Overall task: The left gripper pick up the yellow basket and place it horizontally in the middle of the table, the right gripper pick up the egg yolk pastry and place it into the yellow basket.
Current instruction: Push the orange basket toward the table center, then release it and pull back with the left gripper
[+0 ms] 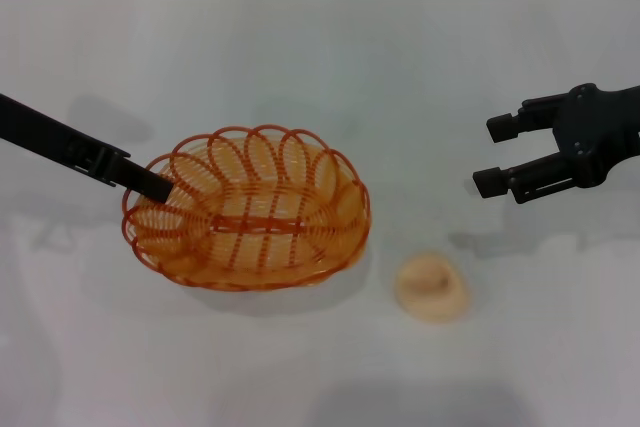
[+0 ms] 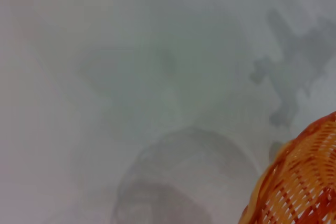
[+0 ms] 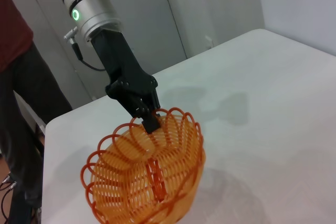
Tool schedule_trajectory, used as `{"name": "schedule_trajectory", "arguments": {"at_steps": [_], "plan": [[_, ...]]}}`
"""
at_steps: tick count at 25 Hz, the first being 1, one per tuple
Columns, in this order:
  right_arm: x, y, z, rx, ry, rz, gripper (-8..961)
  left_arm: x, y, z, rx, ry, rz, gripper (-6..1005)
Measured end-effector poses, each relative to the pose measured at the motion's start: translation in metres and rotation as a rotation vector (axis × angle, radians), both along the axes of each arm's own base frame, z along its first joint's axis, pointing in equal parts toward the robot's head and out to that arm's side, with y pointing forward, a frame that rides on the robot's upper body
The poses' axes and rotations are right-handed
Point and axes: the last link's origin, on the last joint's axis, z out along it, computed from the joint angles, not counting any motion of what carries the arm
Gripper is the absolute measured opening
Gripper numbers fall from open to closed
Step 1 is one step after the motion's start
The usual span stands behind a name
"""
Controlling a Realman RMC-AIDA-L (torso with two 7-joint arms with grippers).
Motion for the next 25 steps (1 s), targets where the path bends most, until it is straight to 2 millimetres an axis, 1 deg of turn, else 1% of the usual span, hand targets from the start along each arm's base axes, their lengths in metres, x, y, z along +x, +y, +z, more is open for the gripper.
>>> {"name": "schedule_trajectory", "arguments": {"at_steps": [4,14,25], "plan": [[0.001,0.000,-0.001,-0.004,0.002,-0.004,856,-0.005,0.000,-0.006,-0.006,0.016,0.014,66],[0.001,-0.001,-0.003,-0.012,0.000,-0.005,856,-0.009,-0.001,-0.032,-0.055,0.028,0.026,66],[0.001,-0.001,-0.004,-0.012,0.000,-0.005,856,-0.016,0.000,-0.043,-0.046,0.064,0.062,76]]}}
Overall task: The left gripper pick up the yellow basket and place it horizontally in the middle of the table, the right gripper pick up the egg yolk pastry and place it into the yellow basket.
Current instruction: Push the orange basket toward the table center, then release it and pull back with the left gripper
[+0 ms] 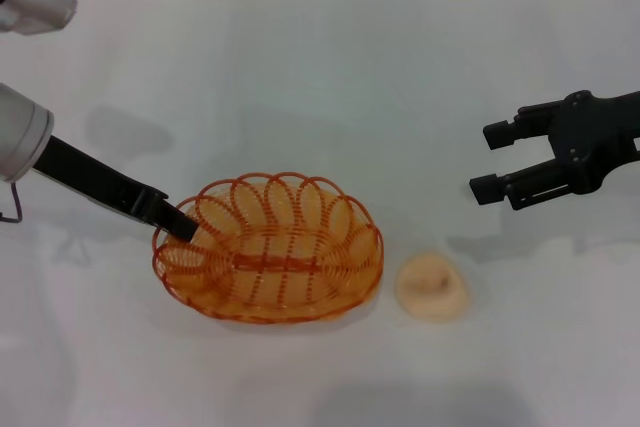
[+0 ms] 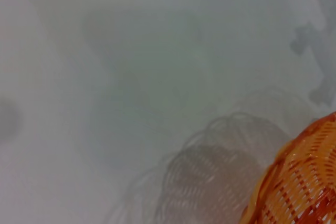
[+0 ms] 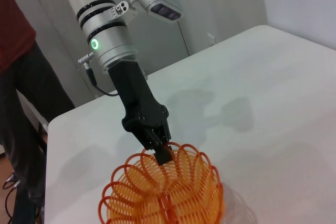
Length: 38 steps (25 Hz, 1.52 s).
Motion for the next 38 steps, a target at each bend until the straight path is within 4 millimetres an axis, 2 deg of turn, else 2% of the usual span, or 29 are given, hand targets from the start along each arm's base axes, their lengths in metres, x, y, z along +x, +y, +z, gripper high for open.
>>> {"name": "schedule_trajectory", "arguments": {"at_steps": [18,38], "plan": [[0.002,0.000,-0.002,-0.008,0.005,-0.010,855,-0.002,-0.005,-0.014,-0.009,-0.012,0.019,110],[0.003,0.000,-0.003,-0.008,0.006,-0.012,855,-0.012,-0.004,-0.006,0.006,0.042,0.039,149]]}}
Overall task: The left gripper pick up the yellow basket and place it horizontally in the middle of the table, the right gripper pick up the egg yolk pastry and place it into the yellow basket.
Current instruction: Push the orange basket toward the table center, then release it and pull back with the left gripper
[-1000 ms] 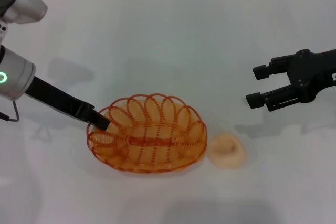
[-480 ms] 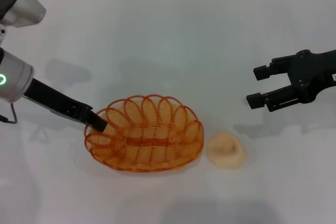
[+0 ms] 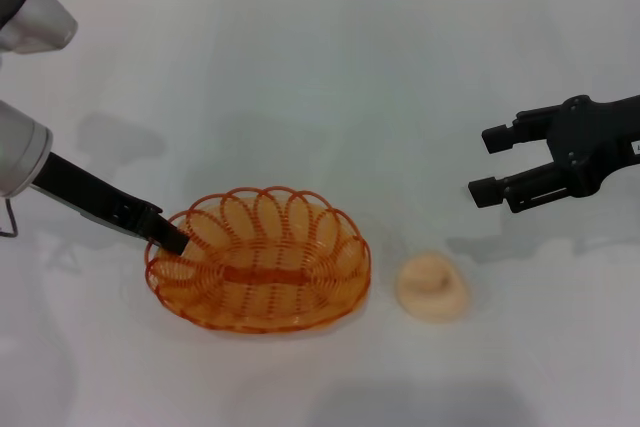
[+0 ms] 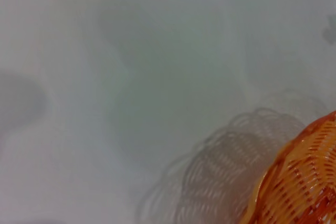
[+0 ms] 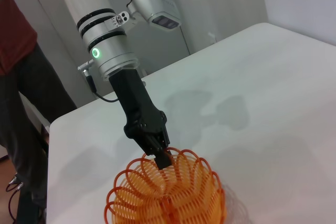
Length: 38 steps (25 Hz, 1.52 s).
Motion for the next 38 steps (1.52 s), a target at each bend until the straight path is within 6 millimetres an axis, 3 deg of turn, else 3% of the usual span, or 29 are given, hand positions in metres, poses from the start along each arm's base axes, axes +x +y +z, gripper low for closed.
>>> {"name": "schedule_trajectory", "arguments": {"at_steps": [38], "plan": [[-0.0024,0.0040,-0.0003,0.006,-0.001,0.003,855,0.0074,0.0012,-0.0071,-0.002,-0.026,-0.023,222]]}}
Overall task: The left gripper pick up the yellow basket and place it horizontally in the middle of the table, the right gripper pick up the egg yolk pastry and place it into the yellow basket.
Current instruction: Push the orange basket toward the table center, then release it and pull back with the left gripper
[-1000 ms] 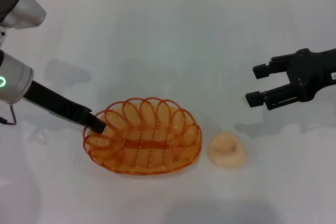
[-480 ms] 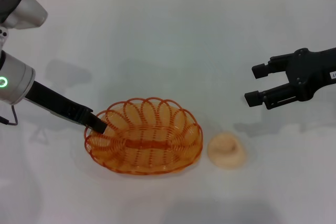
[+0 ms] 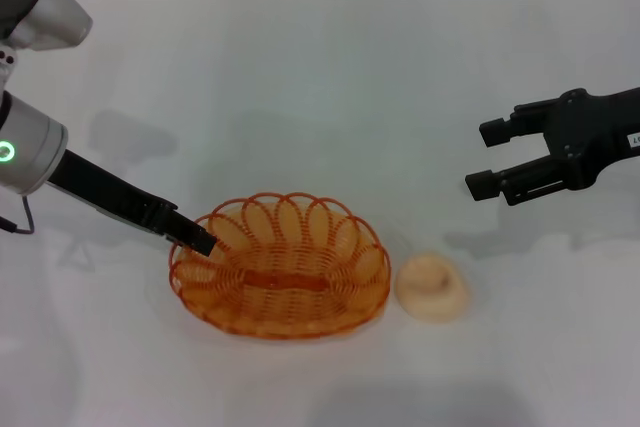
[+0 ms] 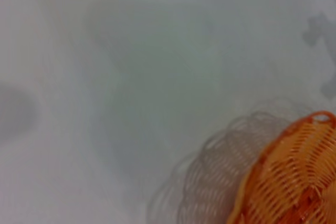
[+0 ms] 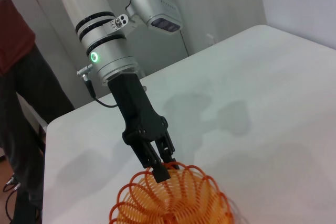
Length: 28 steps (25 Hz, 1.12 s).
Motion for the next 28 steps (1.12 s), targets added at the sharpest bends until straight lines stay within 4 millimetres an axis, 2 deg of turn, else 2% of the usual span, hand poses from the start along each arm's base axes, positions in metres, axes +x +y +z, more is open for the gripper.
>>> {"name": "schedule_trajectory", "arguments": {"at_steps": [1,5,9,13,16,22,28], "plan": [[0.000,0.000,0.000,0.001,0.000,0.000,855,0.000,0.001,0.001,0.006,-0.001,0.000,224],[0.000,0.000,0.000,0.002,0.000,-0.001,855,-0.004,0.005,0.013,0.052,-0.009,0.006,374],[0.000,0.000,0.000,0.001,0.000,-0.005,855,-0.013,0.012,0.040,0.146,0.016,-0.002,503],[0.001,0.000,0.000,0.000,-0.002,-0.009,855,-0.015,0.020,0.067,0.256,0.013,-0.055,501],[0.002,0.000,0.000,-0.001,-0.005,-0.012,855,-0.009,0.025,0.079,0.322,-0.019,-0.112,499],[0.000,0.000,-0.001,-0.008,-0.008,-0.007,855,0.009,0.032,0.087,0.400,-0.126,-0.240,495],[-0.001,0.001,0.000,-0.008,-0.009,-0.006,854,0.029,0.028,0.089,0.367,-0.225,-0.400,492]]}}
